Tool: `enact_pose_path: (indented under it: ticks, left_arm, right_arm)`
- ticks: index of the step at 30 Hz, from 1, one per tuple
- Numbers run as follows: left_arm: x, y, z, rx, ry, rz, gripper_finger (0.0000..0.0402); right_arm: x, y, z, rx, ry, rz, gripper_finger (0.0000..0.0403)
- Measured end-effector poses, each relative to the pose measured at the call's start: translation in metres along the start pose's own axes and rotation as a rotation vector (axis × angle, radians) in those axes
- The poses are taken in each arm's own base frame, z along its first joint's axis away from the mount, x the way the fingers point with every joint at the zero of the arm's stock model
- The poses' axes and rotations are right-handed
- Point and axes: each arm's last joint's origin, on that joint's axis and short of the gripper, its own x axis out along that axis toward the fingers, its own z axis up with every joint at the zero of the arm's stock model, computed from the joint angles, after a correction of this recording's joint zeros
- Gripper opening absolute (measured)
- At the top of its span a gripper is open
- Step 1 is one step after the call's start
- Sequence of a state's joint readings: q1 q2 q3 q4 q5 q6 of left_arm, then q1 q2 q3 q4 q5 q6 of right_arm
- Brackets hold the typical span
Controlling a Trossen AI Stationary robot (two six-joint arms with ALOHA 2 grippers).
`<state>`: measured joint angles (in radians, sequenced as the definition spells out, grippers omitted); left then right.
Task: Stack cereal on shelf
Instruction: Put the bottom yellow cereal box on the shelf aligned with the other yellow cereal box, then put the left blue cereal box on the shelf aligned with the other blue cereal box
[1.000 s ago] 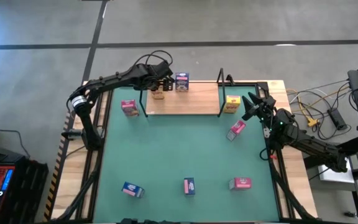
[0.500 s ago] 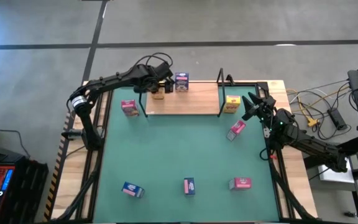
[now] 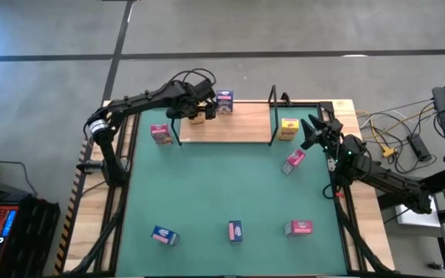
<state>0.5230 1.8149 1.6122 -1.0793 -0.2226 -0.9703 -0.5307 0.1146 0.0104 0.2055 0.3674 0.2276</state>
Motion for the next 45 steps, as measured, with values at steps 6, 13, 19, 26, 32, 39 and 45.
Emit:
enact_pose_path:
  ticks: [6, 13, 19, 26, 32, 39, 45]
  left_arm:
    - [-0.003, 0.0, -0.001, 0.007, 0.006, 0.007, 0.0398]
    - [-0.006, 0.0, -0.006, 0.015, 0.041, 0.028, 0.0398]
    - [-0.013, -0.006, -0.015, 0.072, 0.134, -0.034, 0.0398]
    - [-0.02, -0.023, -0.032, 0.298, 0.289, -0.257, 0.0398]
    - [-0.029, -0.045, -0.057, 0.506, 0.278, -0.399, 0.0398]
    - [-0.043, -0.065, -0.102, 0.751, 0.243, -0.478, 0.0398]
    - [-0.052, -0.072, -0.144, 0.886, 0.229, -0.466, 0.0398]
  right_arm:
    - [0.0, 0.0, 0.0, 0.0, 0.0, 0.0, 0.0215]
    - [0.0, 0.0, 0.0, 0.0, 0.0, 0.0, 0.0215]
    - [0.0, 0.0, 0.0, 0.0, 0.0, 0.0, 0.0215]
    - [0.0, 0.0, 0.0, 0.0, 0.0, 0.001, 0.0215]
    - [0.0, 0.0, 0.0, 0.0, 0.0, 0.0, 0.0215]
    - [0.0, 0.0, 0.0, 0.0, 0.0, 0.0, 0.0215]
    - [0.0, 0.0, 0.0, 0.0, 0.0, 0.0, 0.0215]
